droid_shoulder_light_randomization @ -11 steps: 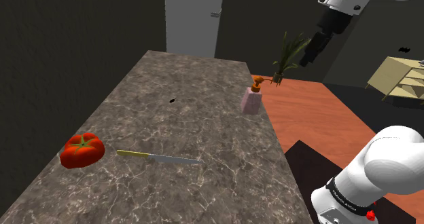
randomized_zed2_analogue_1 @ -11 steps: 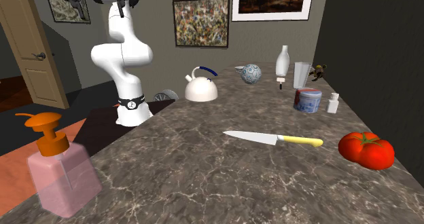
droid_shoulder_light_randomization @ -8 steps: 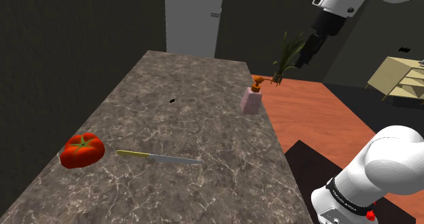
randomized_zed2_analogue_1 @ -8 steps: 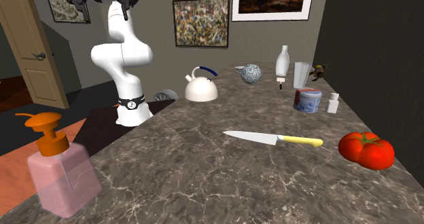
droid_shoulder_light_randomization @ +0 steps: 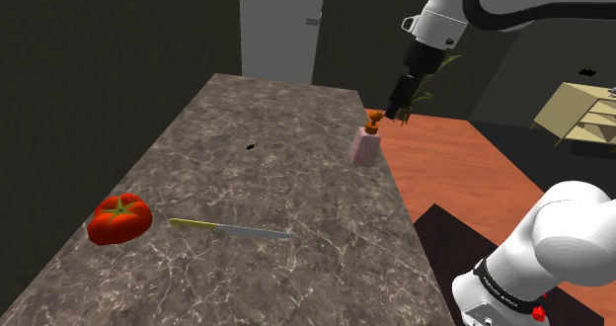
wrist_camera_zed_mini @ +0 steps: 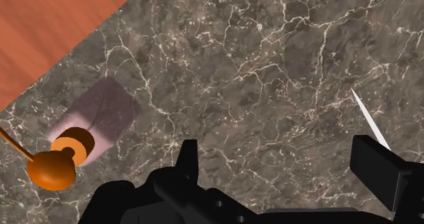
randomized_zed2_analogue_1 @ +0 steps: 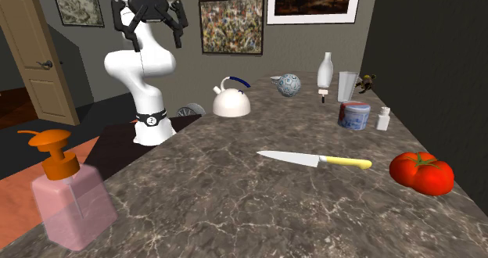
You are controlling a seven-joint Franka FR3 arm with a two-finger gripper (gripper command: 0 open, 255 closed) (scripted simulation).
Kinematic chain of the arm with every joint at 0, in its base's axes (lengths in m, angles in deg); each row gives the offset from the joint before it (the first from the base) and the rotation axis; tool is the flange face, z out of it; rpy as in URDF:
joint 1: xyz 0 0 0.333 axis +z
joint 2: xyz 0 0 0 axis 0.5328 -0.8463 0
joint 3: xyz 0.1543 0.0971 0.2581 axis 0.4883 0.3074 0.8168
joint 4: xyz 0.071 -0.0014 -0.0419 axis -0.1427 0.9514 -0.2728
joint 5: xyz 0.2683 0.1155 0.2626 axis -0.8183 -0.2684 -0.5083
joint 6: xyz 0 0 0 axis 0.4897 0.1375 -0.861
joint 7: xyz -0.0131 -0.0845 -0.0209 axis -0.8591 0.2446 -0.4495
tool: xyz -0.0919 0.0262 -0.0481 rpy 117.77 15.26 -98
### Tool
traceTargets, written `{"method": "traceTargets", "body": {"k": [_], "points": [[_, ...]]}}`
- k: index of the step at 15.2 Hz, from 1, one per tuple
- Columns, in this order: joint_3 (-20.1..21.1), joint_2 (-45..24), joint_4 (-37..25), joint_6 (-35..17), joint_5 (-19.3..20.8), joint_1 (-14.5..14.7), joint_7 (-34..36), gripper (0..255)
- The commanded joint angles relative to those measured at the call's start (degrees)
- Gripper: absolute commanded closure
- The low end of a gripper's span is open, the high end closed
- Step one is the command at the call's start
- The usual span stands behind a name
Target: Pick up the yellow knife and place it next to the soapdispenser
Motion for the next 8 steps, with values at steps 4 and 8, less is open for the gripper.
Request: {"method": "traceTargets", "body": {"k": [4,8], "points": [[3.4,-7.9,-1.7,-6.0,-0.5,2.3,0.1,0],[6.2,-14.5,-3.5,-10.4,-0.3,3.9,0.5,0]]}}
